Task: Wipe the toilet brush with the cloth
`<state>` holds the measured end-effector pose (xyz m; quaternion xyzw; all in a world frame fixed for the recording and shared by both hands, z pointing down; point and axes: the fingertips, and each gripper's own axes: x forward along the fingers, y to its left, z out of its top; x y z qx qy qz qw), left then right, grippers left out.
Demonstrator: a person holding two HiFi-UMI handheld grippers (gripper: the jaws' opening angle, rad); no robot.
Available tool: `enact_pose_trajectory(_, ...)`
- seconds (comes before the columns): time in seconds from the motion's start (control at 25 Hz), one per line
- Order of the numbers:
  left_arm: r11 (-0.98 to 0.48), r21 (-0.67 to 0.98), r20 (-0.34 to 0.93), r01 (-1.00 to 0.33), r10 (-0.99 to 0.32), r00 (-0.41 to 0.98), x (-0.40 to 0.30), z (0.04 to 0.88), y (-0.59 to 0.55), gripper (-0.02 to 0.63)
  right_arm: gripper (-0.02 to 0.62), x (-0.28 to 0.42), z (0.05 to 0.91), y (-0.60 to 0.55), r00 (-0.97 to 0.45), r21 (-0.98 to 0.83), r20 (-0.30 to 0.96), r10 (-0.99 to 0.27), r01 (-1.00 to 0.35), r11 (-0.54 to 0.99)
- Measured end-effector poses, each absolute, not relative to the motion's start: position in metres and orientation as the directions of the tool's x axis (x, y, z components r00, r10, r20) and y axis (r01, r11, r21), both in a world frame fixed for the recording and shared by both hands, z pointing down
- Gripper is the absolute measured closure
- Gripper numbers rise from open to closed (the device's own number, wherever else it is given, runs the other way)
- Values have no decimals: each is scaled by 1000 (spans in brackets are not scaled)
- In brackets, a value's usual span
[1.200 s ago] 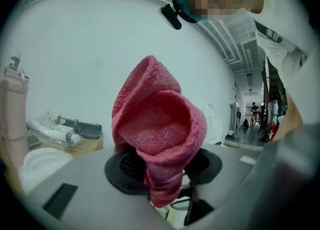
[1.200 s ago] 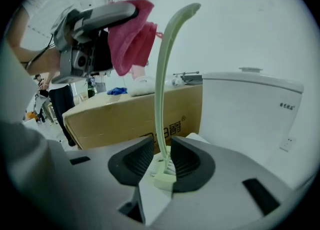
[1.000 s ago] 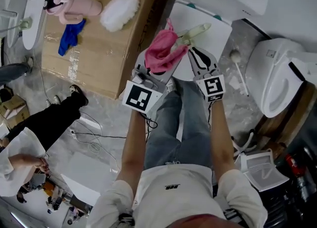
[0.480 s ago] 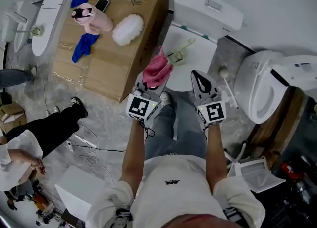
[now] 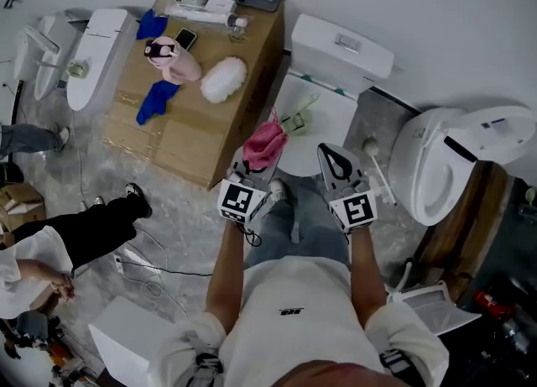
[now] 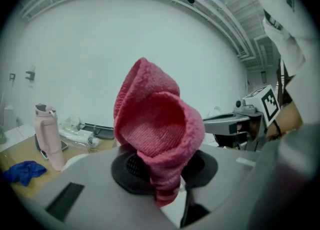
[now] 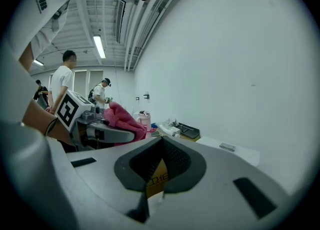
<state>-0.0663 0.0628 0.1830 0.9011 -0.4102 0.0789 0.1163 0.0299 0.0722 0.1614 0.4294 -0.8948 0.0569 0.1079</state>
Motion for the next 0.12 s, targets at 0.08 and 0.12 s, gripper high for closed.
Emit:
enact_pose_trajectory(0.08,-642,143,240,-753,-716,656,-63,179,63,495,600,32,163,73,-612,-12,261,-746,-775,631)
enact_pose_trajectory(0.12,-644,144,243,-751,-713,658,-61,178,63,496,600,32,163,73,-614,-14,271,-742,-773,634)
